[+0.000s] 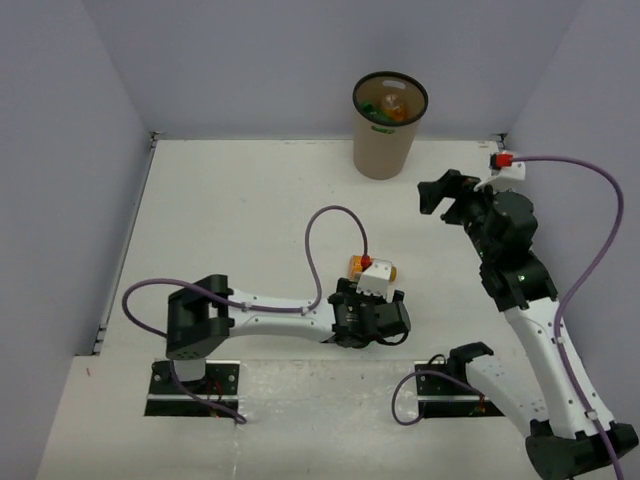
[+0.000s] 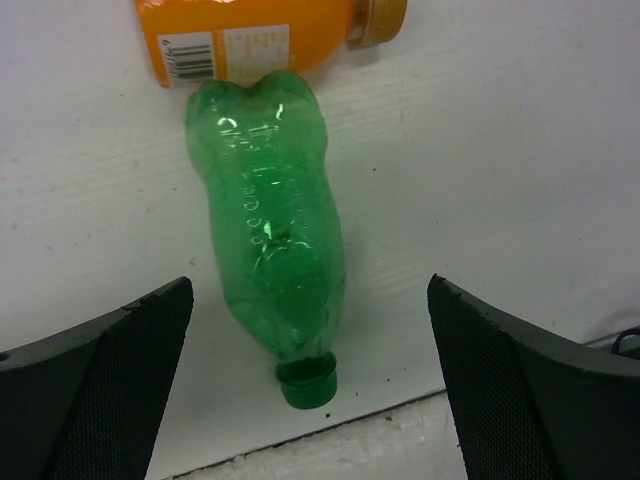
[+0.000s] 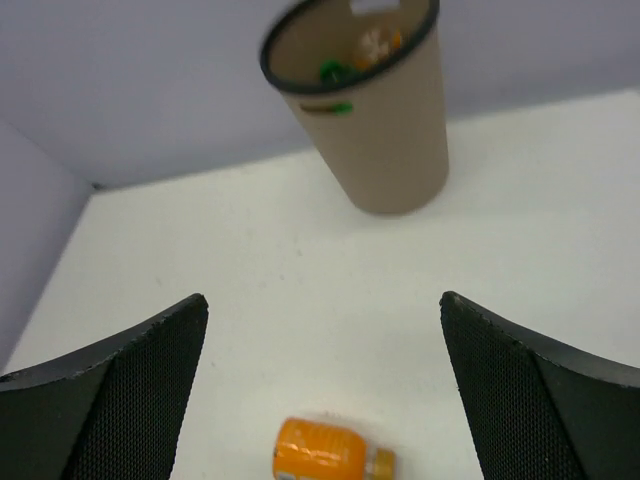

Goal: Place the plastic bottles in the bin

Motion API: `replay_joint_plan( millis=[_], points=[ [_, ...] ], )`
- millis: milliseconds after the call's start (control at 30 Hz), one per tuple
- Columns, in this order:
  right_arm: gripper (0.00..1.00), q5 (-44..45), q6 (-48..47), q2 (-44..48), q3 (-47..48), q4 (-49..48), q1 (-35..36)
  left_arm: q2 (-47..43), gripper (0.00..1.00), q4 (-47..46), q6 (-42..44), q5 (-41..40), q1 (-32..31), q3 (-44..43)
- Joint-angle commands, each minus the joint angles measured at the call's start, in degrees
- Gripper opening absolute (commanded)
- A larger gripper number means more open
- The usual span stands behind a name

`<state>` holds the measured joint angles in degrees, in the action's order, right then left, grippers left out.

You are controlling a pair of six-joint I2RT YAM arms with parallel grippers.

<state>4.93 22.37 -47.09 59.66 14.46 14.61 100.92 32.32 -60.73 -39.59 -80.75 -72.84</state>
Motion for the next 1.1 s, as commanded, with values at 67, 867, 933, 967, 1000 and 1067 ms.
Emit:
replay_joint_plan(
  millis=[67,867,933,967,1000,1067],
  points=[
    [0.99,-3.25,0.83,3.75,-7.18,5.93,-0.11,10.07,0.95,1.44,-4.40,-3.74,-0.11,-6.78],
    [0.99,-12.57,1.18,5.35,-8.42,4.09,-0.02,-8.08,0.00,-5.60,-6.69,-1.89,-1.51,14.73],
    [0.99,-18.07,0.92,5.08,-8.94,3.39,-0.11,-11.61,0.00,-6.12,-4.85,-2.59,-1.69,17.72],
    [0.99,-21.51,0.83,4.12,-9.21,2.51,-0.11,-15.19,0.00,-7.08,-2.31,-4.33,-2.04,18.77],
    [0.99,-25.28,0.75,3.24,-9.21,2.24,-0.02,-16.88,0.00,-8.05,-0.72,-5.40,-2.13,21.13],
    [0.99,-36.18,1.62,-0.17,-9.21,1.28,0.50,-22.84,0.00,-12.96,4.45,-8.73,-2.31,26.13]
  ],
)
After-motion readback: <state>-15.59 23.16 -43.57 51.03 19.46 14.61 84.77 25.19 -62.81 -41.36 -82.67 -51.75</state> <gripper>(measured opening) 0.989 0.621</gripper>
